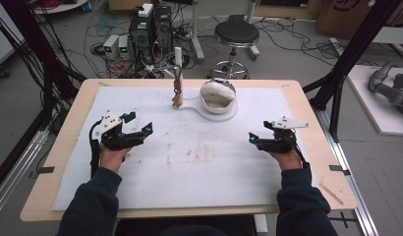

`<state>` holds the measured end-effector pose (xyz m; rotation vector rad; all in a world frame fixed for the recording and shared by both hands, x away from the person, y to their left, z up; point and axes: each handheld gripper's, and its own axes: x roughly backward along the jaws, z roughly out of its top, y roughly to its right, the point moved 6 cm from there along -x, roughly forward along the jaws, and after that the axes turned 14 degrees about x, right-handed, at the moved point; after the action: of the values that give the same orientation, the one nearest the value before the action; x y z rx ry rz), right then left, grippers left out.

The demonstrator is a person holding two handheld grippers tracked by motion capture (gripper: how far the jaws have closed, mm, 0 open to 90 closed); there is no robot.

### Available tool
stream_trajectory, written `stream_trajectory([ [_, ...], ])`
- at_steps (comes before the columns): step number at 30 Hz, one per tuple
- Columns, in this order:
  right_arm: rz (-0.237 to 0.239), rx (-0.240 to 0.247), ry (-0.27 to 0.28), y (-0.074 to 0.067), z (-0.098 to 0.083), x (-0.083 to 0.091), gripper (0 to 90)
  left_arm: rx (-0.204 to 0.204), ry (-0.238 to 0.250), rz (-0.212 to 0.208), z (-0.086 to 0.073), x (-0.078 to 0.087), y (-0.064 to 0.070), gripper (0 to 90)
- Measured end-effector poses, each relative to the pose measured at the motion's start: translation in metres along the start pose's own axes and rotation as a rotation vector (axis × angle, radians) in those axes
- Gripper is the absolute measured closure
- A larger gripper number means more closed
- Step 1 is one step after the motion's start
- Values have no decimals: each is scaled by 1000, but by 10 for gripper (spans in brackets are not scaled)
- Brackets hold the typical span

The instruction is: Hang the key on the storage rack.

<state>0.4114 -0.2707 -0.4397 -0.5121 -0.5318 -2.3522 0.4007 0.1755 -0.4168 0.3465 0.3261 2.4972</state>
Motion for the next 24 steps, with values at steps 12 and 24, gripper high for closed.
stream_trajectory([
  [12, -27, -8, 14, 3, 1, 8, 212, 6, 4, 3, -2, 9, -1, 191],
  [24, -20, -3, 5, 4, -2, 6, 212, 29, -12, 13, -6, 6, -4, 191],
])
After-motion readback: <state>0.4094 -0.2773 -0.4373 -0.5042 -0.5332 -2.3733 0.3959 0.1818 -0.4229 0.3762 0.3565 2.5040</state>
